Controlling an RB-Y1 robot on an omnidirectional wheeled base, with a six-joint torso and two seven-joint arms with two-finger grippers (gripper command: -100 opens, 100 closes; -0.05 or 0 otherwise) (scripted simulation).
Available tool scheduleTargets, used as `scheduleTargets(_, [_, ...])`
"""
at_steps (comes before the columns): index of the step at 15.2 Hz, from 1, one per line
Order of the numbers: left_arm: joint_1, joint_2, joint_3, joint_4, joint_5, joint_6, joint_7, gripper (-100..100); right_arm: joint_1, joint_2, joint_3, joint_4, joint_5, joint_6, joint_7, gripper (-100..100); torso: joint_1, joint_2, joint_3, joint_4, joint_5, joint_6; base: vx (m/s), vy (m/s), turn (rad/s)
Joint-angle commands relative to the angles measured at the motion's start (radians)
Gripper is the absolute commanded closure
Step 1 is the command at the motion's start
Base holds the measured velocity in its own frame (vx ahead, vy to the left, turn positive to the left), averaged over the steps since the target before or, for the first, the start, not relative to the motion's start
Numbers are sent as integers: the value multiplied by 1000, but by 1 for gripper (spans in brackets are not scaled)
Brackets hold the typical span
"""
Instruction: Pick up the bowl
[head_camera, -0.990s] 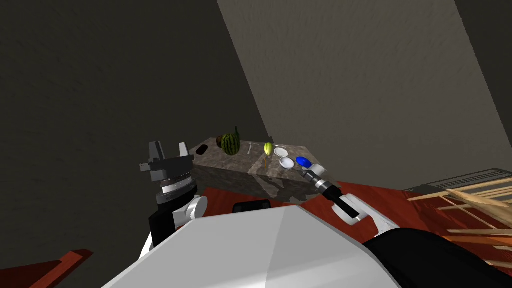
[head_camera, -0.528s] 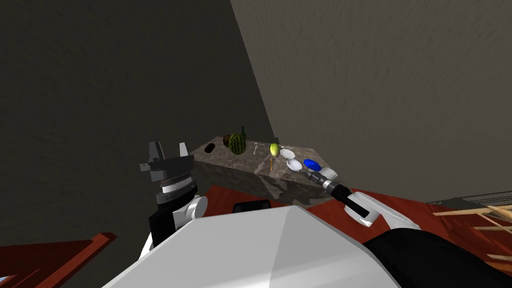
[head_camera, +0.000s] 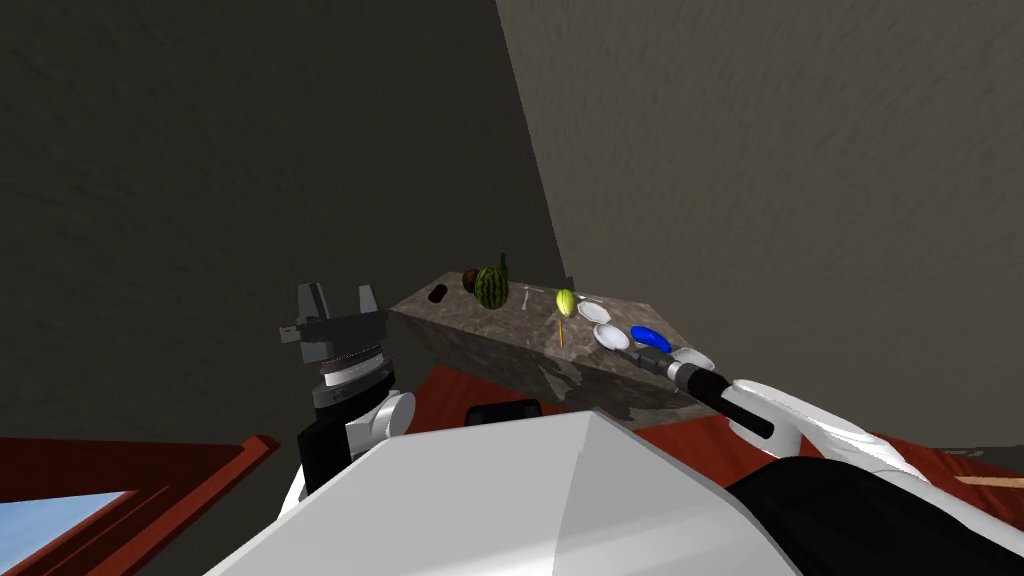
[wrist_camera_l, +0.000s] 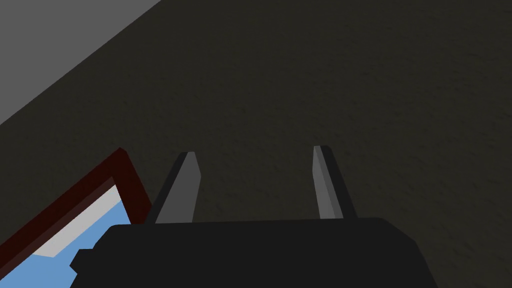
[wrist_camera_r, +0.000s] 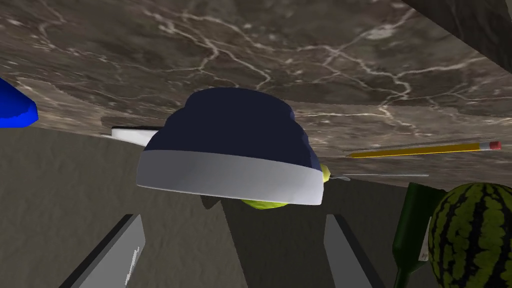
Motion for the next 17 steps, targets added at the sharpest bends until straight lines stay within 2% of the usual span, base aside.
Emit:
scheduleTargets(1, [0,0,0,0,0,0,0,0,14,-50,11,50,32,-3,16,-100,0,0,0,0,0,0,16,112,190])
scheduleTargets(2, [0,0,0,0,0,0,0,0,14,-61,11,51,32,-3,16,-100,1,0,0,0,0,0,24,109,161])
scheduleTargets(3, [0,0,0,0,0,0,0,0,30,-84,18,84,54,-5,25,-100,1,0,0,0,0,0,26,119,160])
scheduleTargets(5, [0,0,0,0,0,0,0,0,30,-103,18,84,54,-5,25,-100,2,-1,0,0,0,0,31,91,83])
scheduleTargets(6, [0,0,0,0,0,0,0,0,47,-139,27,115,76,-7,33,-100,0,0,0,0,0,0,35,70,121])
scheduleTargets(7, [0,0,0,0,0,0,0,0,47,-142,27,115,76,-7,33,-100,-1,-1,0,0,0,0,30,72,128])
scheduleTargets(8, [0,0,0,0,0,0,0,0,64,-179,37,145,97,-10,41,-100,-1,0,0,0,0,0,36,89,184])
scheduleTargets(9, [0,0,0,0,0,0,0,0,64,-179,37,145,97,-10,41,-100,0,-1,0,0,0,0,39,95,161])
scheduleTargets(10, [0,0,0,0,0,0,0,0,82,-213,49,174,118,-14,48,-100,0,-1,0,0,0,0,42,112,152])
scheduleTargets(12, [0,0,0,0,0,0,0,0,82,-213,49,174,118,-14,48,-100,1,-1,0,0,0,0,29,93,74])
scheduleTargets(13, [0,0,0,0,0,0,0,0,100,-244,63,201,137,-18,55,-100,0,0,0,0,0,1,24,81,100])
scheduleTargets(14, [0,0,0,0,0,0,0,0,100,-244,63,201,137,-18,55,-100,0,0,0,0,0,0,24,78,119])
scheduleTargets(17, [0,0,0,0,0,0,0,0,137,-298,92,250,175,-26,68,-100,0,0,0,0,0,0,35,86,128])
